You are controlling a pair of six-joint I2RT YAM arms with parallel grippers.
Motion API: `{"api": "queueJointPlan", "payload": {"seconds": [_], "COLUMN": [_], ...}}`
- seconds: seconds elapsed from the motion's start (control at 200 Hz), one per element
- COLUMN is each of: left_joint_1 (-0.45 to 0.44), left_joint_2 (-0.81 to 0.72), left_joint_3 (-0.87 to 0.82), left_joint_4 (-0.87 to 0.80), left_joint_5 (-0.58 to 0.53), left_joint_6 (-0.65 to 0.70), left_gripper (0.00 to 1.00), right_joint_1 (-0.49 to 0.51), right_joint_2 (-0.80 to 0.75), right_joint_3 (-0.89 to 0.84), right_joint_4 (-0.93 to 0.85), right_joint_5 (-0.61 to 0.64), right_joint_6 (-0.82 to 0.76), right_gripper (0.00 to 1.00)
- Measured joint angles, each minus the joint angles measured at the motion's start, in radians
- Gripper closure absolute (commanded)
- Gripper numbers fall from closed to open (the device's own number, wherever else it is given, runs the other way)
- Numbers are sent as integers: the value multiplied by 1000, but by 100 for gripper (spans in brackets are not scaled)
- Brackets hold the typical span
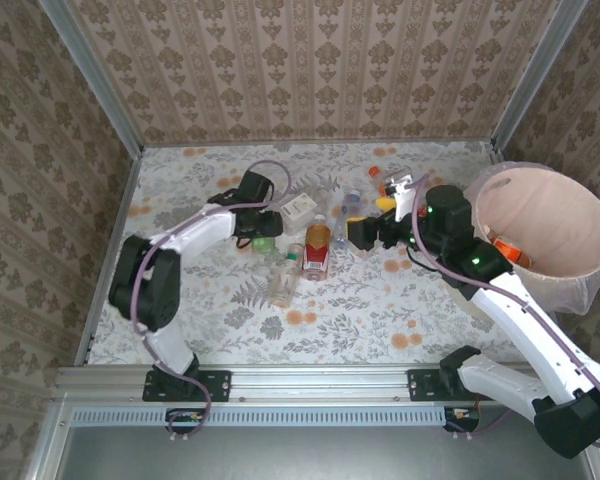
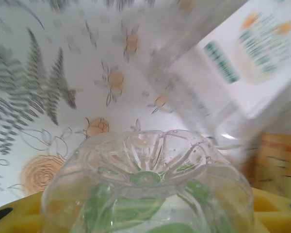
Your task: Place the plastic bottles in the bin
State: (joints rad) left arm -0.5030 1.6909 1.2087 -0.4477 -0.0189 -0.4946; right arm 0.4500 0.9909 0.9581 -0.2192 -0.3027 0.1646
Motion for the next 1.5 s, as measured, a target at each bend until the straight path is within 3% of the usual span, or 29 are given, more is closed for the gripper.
{"api": "queueJointPlan", "payload": {"seconds": [0.22, 0.64, 1.105, 1.355, 1.5], "left_joint_1": [0, -14, -27, -34, -34], "left_joint_2": [-231, -372, -391, -386, -370], "left_joint_3": [-87, -223, -246, -246, -246], "left_joint_4": [184, 511, 680, 689, 693], "left_joint_5": [8, 194, 249, 256, 259], "left_joint_6": [-22, -128, -198, -214, -222], "left_gripper": [45, 45, 46, 46, 46], "right_joint_1": [75, 158, 212, 226, 230], "right_joint_2": [89, 365, 551, 640, 674], "right_joint_3": [-55, -75, -61, 19, 53], "right_joint_4": [156, 510, 776, 820, 841], "right_joint_5": [44, -13, 5, 10, 28], "right_joint_6": [56, 232, 203, 155, 142], "right_gripper": [0, 0, 0, 0, 6]}}
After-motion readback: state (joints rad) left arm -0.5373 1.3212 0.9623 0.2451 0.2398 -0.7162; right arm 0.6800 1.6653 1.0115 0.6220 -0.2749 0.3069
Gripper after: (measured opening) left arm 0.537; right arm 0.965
